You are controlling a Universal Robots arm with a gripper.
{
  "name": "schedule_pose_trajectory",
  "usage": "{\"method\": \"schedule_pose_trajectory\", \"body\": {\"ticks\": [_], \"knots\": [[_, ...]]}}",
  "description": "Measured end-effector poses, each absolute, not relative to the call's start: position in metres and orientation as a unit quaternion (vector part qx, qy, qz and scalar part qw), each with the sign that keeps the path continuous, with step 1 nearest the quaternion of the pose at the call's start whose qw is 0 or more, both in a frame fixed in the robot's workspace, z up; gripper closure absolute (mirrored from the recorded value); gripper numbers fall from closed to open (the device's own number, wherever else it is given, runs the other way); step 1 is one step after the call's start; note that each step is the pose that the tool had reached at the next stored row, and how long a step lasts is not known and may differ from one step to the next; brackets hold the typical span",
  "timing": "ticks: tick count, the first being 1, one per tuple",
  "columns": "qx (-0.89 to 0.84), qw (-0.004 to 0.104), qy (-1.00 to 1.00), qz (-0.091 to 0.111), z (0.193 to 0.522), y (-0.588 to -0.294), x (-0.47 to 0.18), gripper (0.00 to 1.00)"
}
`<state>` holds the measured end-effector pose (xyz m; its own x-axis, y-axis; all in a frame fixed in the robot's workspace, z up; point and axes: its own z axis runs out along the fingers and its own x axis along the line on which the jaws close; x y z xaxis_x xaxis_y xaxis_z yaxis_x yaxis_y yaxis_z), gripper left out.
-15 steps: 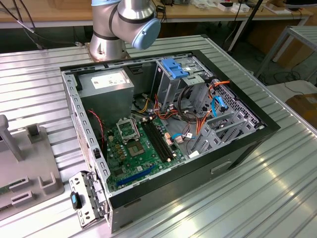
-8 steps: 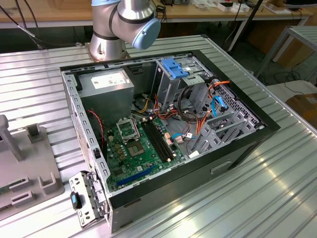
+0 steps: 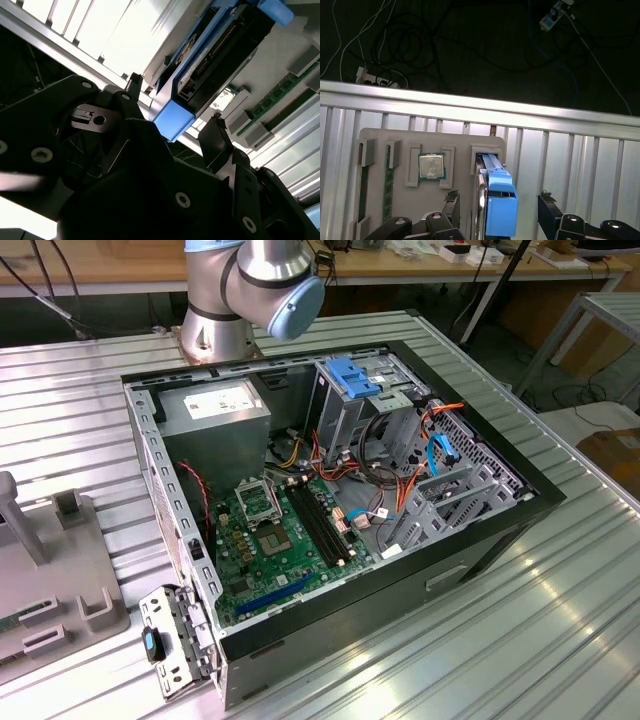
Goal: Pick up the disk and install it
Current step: 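Pick up the disk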
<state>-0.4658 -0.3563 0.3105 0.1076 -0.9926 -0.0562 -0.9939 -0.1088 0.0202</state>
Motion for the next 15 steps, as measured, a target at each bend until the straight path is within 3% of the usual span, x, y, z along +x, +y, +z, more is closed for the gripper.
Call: {"method": "schedule_pose_trajectory", "body": {"ticks": [15], "knots": [[-0.744,0.016,0.667,0.031,0.3034,-0.3609,-0.4658,0.28]]}}
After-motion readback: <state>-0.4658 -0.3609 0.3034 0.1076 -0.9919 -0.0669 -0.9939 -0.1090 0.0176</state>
